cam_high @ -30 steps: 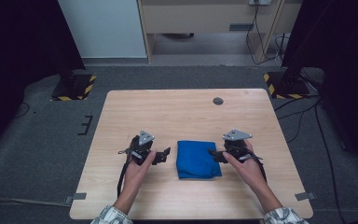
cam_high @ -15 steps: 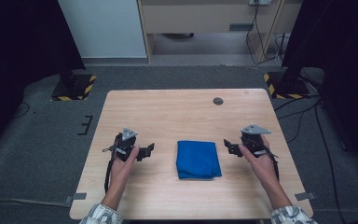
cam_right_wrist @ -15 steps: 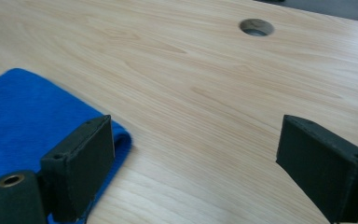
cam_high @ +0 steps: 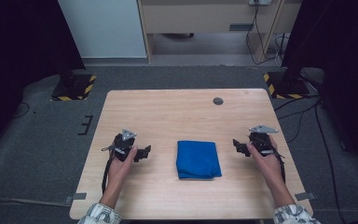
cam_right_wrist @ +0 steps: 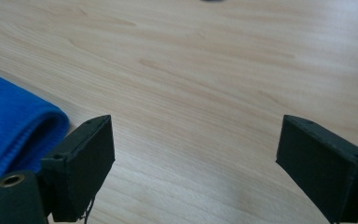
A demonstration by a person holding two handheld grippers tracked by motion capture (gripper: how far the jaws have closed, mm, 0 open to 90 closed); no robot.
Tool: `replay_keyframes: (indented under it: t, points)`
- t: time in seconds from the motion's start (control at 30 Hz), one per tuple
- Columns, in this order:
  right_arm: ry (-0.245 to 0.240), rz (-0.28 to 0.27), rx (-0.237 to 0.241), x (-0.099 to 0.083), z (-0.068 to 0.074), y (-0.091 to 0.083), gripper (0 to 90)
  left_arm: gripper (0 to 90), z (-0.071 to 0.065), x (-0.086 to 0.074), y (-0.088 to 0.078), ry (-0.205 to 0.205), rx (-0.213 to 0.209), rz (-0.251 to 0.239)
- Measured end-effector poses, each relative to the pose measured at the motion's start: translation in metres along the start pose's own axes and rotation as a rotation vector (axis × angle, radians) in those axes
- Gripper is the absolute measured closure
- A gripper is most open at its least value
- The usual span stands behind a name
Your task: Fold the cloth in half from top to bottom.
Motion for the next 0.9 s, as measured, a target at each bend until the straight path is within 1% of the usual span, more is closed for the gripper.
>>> replay_keyframes:
  t: [0.03,0.13,0.17,0.27,0.3,0.33,0.37,0.47,0.5,0.53,0.57,0.6,0.63,0.67,0.7,0.83,0.9]
  points:
    - [0.009,0.006,-0.004,-0.002,-0.003,0.002,11.6,6.2,0.001,-0.001,0.001,0.004,0.002,0.01]
    - [0.038,0.03,0.004,-0.008,-0.008,0.008,11.5,6.2,0.003,-0.004,0.006,0.001,0.009,0.029]
    - [0.046,0.043,-0.002,-0.011,-0.011,0.012,11.3,6.2,0.005,-0.007,0.009,0.003,0.015,0.044]
    - [0.055,0.048,-0.006,-0.013,-0.014,0.015,11.3,6.2,0.007,-0.009,0.011,0.008,0.019,0.053]
    - [0.069,0.048,-0.012,-0.013,-0.015,0.016,11.2,6.2,0.007,-0.01,0.011,0.005,0.017,0.058]
    - [0.073,0.052,-0.014,-0.014,-0.017,0.018,11.1,6.2,0.007,-0.011,0.012,-0.002,0.014,0.061]
    - [0.076,0.059,-0.022,-0.017,-0.019,0.02,11.0,6.2,0.006,-0.011,0.013,0.001,0.012,0.065]
    - [0.069,0.058,-0.031,-0.019,-0.021,0.022,10.6,6.2,0.007,-0.014,0.015,0.011,0.022,0.079]
    - [0.065,0.058,-0.04,-0.019,-0.02,0.022,10.3,5.3,0.006,-0.015,0.016,0.027,0.031,0.073]
    - [0.065,0.058,-0.04,-0.019,-0.02,0.022,10.3,5.2,0.006,-0.015,0.016,0.027,0.031,0.073]
    - [0.05,0.067,-0.045,-0.02,-0.019,0.023,10.0,3.9,0.005,-0.015,0.017,0.03,0.034,0.069]
    - [0.05,0.067,-0.045,-0.02,-0.019,0.023,10.0,3.9,0.005,-0.015,0.017,0.033,0.032,0.067]
    - [0.03,0.08,-0.061,-0.02,-0.018,0.024,9.3,2.4,0.005,-0.016,0.018,0.035,0.029,0.058]
    - [0.03,0.08,-0.061,-0.02,-0.018,0.024,9.3,2.3,0.005,-0.016,0.018,0.035,0.029,0.058]
    - [0.016,0.085,-0.068,-0.02,-0.017,0.025,8.6,2.3,0.005,-0.016,0.018,0.036,0.029,0.058]
    - [0.022,0.088,-0.066,-0.021,-0.015,0.025,8.6,1.8,0.005,-0.016,0.018,0.037,0.029,0.06]
    - [0.015,0.088,-0.064,-0.022,-0.014,0.023,8.5,1.5,0.004,-0.016,0.018,0.037,0.029,0.06]
Point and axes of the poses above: each handheld gripper's, and its own axes: y roughly forward along the jaws, x roughly out of its top, z roughly to its left, the point moved 5 cm from there along y, roughly forward along the jaws, and after that the axes turned 9 degrees about x, right-handed, at the moved point
